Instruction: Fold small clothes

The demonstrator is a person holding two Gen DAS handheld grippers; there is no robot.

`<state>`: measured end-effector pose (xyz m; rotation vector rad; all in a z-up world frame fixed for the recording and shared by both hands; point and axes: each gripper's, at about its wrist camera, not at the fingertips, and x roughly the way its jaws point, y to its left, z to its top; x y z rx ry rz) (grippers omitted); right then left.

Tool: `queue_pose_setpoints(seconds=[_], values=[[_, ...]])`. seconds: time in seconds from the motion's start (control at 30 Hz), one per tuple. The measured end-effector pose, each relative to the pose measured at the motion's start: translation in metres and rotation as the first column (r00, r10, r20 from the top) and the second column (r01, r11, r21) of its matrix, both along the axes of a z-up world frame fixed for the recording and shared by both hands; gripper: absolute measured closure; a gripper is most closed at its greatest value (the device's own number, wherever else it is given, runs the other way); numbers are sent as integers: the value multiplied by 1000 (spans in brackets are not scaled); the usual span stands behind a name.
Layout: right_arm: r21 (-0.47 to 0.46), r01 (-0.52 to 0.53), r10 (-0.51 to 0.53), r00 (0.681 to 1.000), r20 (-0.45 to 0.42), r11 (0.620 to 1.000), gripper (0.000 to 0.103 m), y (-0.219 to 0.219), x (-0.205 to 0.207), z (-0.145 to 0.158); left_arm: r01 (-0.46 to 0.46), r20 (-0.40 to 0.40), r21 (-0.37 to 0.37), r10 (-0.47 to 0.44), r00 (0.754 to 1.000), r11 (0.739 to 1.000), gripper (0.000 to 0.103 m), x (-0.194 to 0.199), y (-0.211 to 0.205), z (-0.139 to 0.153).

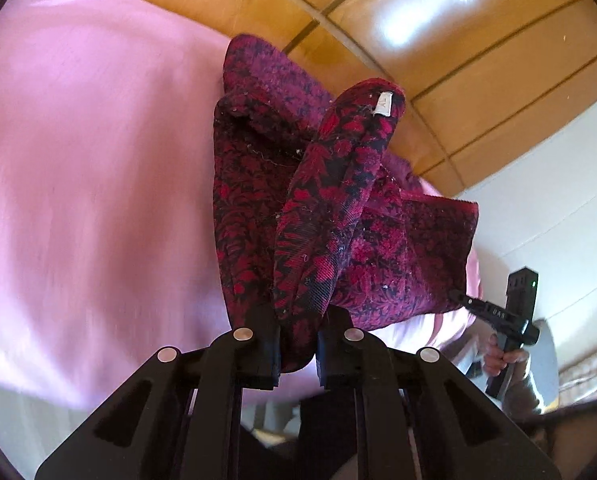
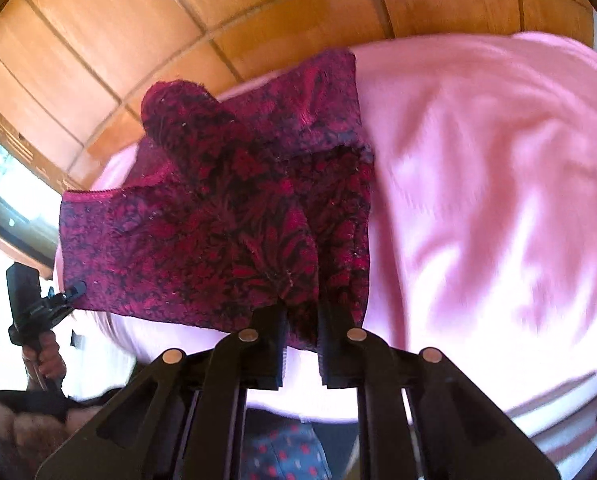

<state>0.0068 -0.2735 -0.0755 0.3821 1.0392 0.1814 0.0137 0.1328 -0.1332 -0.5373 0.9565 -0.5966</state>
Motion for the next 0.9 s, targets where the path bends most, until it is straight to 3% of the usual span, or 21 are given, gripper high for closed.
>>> queue_pose_setpoints(seconds=[0.13, 0.17, 0.23, 0.27, 0.3, 0.33, 0.47, 0.53, 0.67, 0.77, 0.9], values=[[-31, -22, 22, 999, -29, 999, 92, 6, -6, -3, -7, 26, 84, 4, 1000, 996, 88, 3, -9, 8], [-42, -18, 17, 1000, -25, 999, 89, 7, -1, -2, -19, 52, 134, 12, 999, 991, 86, 5, -15, 15], [-99, -3, 2, 1000, -11, 995, 76, 14, 8, 4, -41, 105, 243, 16, 994, 969, 84, 13, -26, 24], [-127, 1, 0, 1000, 6, 992, 64, 18, 10, 8, -45, 136, 289, 5, 991, 956, 79, 16, -31, 30], [-148, 2, 2, 1000, 28, 989, 49, 21, 14, 12, -68, 163, 326, 15, 986, 943, 68, 17, -34, 34], [-166, 10, 0, 998, 62, 986, 44, 26, 16, 18, -94, 188, 362, 26, 982, 928, 59, 21, -36, 37], [-263, 28, 17, 986, 168, 965, 22, 52, 34, 33, -158, 267, 484, 26, 963, 861, 58, 33, -47, 50], [-287, 5, 51, 981, 186, 958, 14, 67, 42, 31, -181, 290, 514, 29, 956, 838, 51, 40, -55, 54], [-364, -12, 87, 978, 191, 931, 2, 98, 57, 17, -212, 317, 545, 35, 948, 812, 51, 41, -61, 57], [-452, -24, 108, 981, 162, 892, 2, 110, 66, -3, -235, 338, 562, 39, 940, 793, 38, 38, -63, 57], [-444, -37, 104, 987, 126, 895, 2, 106, 77, -26, -237, 338, 567, 39, 940, 789, 38, 41, -61, 55]])
